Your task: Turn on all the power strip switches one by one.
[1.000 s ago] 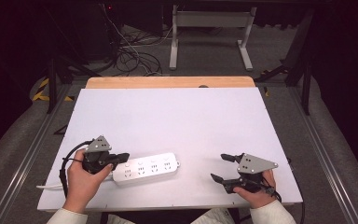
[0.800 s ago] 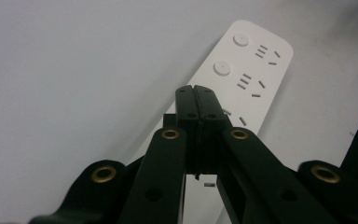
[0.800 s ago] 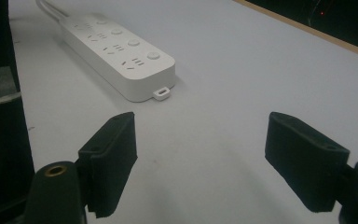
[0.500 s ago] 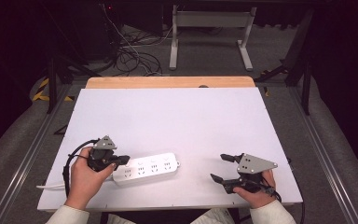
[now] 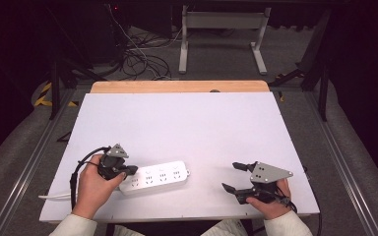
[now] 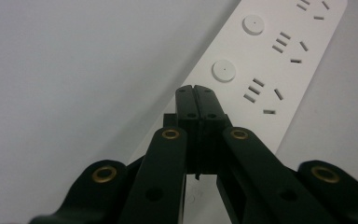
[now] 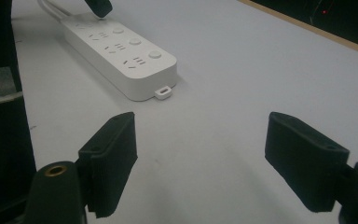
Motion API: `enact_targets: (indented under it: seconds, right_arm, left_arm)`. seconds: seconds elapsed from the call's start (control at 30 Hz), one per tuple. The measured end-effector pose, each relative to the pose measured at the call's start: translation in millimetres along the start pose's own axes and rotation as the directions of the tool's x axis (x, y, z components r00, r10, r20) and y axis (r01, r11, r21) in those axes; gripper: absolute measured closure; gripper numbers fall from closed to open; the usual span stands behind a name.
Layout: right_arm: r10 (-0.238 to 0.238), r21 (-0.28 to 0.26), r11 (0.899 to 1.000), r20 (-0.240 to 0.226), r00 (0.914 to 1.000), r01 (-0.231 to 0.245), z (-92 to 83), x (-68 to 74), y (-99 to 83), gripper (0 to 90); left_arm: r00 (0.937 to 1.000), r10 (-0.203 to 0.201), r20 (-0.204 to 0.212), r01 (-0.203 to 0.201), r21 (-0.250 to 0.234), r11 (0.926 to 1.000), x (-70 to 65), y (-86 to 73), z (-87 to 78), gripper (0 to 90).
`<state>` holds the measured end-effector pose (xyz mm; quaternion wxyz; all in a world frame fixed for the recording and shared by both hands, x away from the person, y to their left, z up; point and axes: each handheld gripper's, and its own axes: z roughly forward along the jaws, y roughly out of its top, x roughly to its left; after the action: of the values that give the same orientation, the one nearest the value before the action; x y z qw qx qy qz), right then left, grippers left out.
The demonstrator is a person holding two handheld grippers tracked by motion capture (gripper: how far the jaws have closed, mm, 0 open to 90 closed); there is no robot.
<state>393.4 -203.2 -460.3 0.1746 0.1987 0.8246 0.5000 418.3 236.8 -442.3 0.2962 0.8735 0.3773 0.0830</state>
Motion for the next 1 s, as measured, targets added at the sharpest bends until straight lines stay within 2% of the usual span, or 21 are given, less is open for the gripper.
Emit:
enact_targets:
  seconds: [0.27,0.47,0.83,1.0]
  right_arm:
    - [0.0,0.001,1.0,-0.001,1.0,0.0,0.0,0.1,0.0,25.5]
    - [-0.002,0.001,1.0,-0.002,1.0,0.002,-0.1,0.4,0.0,25.5]
    - [-0.005,0.001,1.0,-0.004,1.0,0.005,-0.5,0.7,0.0,25.6]
    - [-0.009,0.003,1.0,-0.004,1.0,0.009,-0.3,1.1,0.1,25.6]
  left_arm:
    - [1.0,-0.001,0.004,0.001,0.007,1.0,0.2,-0.6,2.0,89.9]
    - [0.9996,0.026,-0.012,-0.026,0.006,0.9996,-1.7,-0.9,2.9,90.0]
    - [0.9999,0.001,-0.015,-0.001,-0.009,1.0,-1.6,-4.9,3.8,90.0]
    - [1.0,0.002,-0.008,-0.002,-0.014,0.9999,-1.6,-6.0,4.5,90.0]
